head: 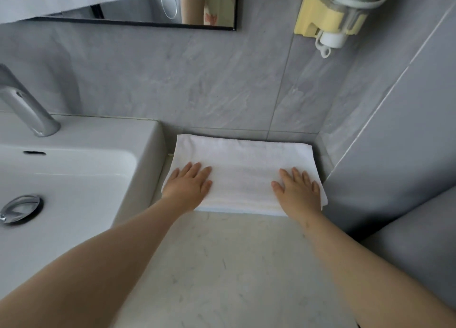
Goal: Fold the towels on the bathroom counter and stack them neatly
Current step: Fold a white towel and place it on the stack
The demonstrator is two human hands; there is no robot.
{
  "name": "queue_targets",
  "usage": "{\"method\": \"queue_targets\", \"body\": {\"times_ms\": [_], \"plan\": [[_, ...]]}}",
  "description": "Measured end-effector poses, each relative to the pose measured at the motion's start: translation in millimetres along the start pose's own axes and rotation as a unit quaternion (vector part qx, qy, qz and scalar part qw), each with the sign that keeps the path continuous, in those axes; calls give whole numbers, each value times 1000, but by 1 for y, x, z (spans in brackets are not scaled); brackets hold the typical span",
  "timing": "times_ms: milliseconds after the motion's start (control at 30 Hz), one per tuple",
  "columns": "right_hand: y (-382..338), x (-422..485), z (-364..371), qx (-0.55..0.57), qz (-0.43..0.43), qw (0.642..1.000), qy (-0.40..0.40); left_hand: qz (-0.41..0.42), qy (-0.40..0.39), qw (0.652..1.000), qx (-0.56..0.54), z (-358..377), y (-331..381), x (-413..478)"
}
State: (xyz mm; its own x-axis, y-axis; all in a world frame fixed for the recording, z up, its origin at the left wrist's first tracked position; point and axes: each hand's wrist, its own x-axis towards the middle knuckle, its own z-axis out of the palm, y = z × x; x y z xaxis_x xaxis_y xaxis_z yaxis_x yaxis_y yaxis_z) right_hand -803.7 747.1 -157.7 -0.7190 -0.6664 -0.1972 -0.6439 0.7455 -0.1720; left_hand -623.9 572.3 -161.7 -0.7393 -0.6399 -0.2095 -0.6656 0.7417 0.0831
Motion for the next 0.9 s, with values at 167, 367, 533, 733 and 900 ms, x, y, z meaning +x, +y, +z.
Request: {"method": "queue_targets", "body": {"times_ms": [167, 367, 533, 733, 900], "plan": [[-35, -41, -25, 38, -65, 995, 66, 23, 110, 994, 14, -28, -6, -44], [-99, -98, -51, 54, -190, 972, 131, 14, 278, 960, 34, -58, -16, -113], [-153, -138, -61, 62, -281, 947, 142, -30, 380, 920, 91, -74, -49, -174], [-220, -194, -61, 67, -367, 918, 132, -92, 385, 912, 111, -79, -103, -254], [-281, -237, -58, 51, -431, 894, 113, -146, 396, 899, 116, -81, -158, -317]]}}
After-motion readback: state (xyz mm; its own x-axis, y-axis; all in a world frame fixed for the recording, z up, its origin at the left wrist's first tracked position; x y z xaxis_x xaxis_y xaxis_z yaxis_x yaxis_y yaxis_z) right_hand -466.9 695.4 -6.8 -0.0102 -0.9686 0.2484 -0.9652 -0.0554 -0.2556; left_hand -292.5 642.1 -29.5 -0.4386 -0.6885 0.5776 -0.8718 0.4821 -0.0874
